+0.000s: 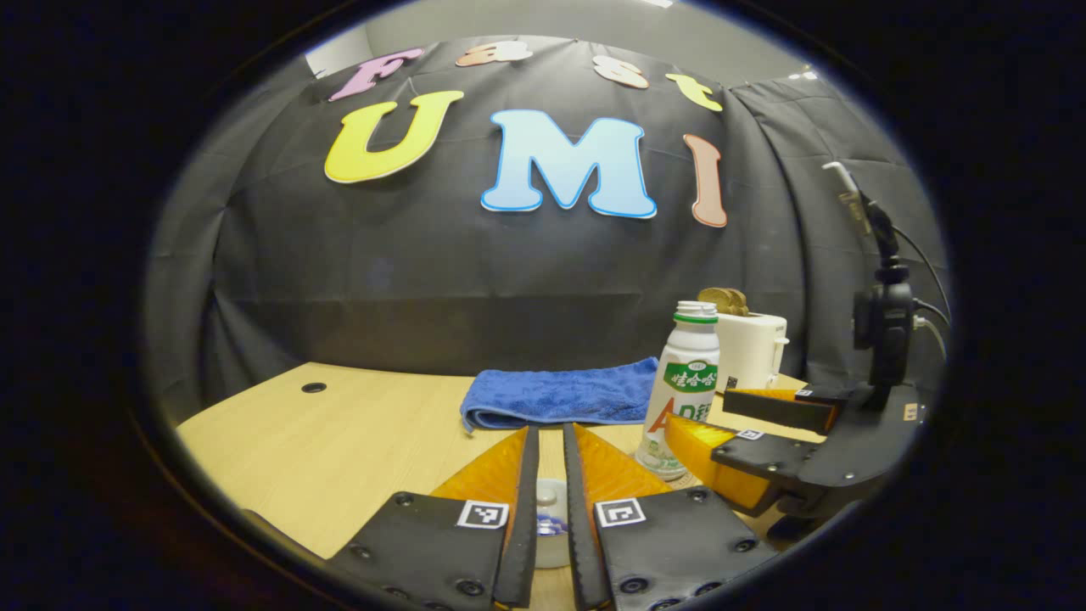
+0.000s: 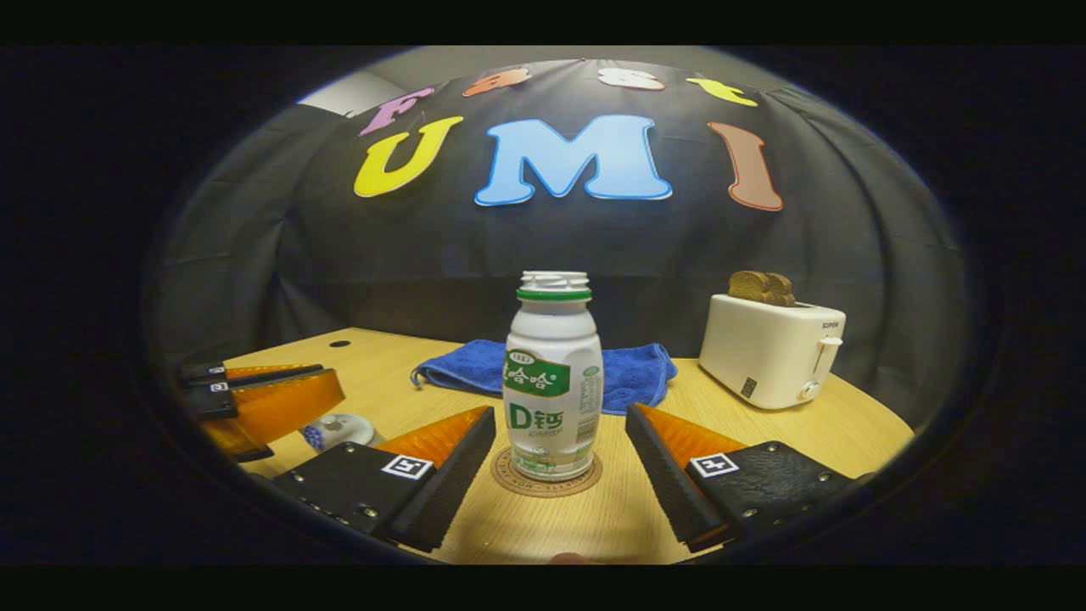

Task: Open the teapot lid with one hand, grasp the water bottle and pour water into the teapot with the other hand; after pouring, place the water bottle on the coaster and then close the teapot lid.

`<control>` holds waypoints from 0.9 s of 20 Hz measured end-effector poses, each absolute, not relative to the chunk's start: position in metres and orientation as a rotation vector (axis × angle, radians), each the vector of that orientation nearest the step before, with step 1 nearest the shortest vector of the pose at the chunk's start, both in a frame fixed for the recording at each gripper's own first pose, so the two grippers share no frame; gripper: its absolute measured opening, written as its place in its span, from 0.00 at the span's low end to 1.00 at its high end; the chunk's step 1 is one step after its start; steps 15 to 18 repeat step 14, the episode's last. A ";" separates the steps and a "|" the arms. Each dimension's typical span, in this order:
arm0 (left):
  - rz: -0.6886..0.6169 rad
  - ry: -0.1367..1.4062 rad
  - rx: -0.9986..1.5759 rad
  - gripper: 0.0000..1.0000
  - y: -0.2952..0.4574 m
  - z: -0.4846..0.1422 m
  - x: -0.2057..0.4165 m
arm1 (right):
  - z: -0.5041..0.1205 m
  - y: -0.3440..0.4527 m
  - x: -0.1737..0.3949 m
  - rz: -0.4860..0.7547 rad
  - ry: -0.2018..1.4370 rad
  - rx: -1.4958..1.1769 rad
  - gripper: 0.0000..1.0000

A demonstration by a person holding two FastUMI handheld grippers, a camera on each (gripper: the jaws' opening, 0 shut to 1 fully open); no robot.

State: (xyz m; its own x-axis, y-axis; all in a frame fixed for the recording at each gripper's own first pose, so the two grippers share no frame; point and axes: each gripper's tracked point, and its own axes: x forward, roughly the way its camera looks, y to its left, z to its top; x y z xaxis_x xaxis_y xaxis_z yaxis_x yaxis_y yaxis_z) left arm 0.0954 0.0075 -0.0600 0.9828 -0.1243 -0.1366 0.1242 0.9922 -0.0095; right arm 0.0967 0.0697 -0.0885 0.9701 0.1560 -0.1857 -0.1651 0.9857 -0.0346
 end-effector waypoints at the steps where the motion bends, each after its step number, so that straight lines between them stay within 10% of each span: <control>1: -0.126 0.136 -0.004 0.24 0.007 -0.059 0.095 | -0.084 0.068 0.090 0.162 0.172 -0.047 0.95; 18: -0.173 0.102 -0.022 0.31 -0.015 -0.039 0.037 | -0.048 0.027 -0.006 0.085 0.089 0.038 0.94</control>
